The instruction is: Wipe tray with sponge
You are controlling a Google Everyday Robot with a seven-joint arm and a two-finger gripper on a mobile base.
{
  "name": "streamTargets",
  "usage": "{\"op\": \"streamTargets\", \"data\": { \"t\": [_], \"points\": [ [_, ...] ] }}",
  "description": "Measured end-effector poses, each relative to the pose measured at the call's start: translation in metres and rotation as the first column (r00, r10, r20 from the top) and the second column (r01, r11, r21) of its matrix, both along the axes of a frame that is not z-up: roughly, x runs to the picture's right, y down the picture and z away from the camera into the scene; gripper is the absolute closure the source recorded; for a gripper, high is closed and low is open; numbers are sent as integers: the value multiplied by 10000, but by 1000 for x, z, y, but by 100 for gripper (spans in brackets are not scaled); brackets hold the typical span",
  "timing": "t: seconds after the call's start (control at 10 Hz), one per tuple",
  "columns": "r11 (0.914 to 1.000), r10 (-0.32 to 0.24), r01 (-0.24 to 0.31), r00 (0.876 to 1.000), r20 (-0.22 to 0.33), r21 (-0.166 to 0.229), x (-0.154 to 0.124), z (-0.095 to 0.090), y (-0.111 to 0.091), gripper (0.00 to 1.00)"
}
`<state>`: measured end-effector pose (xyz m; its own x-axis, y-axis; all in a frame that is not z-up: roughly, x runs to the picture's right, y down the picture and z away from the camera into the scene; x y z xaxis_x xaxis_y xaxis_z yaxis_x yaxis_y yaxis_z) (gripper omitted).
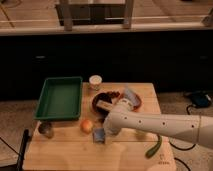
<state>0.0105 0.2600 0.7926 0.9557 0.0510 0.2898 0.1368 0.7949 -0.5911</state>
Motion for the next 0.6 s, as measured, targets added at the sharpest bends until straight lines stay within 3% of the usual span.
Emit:
{"op": "streamTargets", "data": {
  "t": [0.1, 0.4, 0.6],
  "points": [
    [10000, -19, 20, 9999, 130, -73, -1, 3, 0, 75],
    [9998, 8, -1, 9994, 350, -184, -3, 7, 2, 99],
    [9999, -92, 96, 9992, 387, -90, -4, 5, -2, 100]
  ]
}}
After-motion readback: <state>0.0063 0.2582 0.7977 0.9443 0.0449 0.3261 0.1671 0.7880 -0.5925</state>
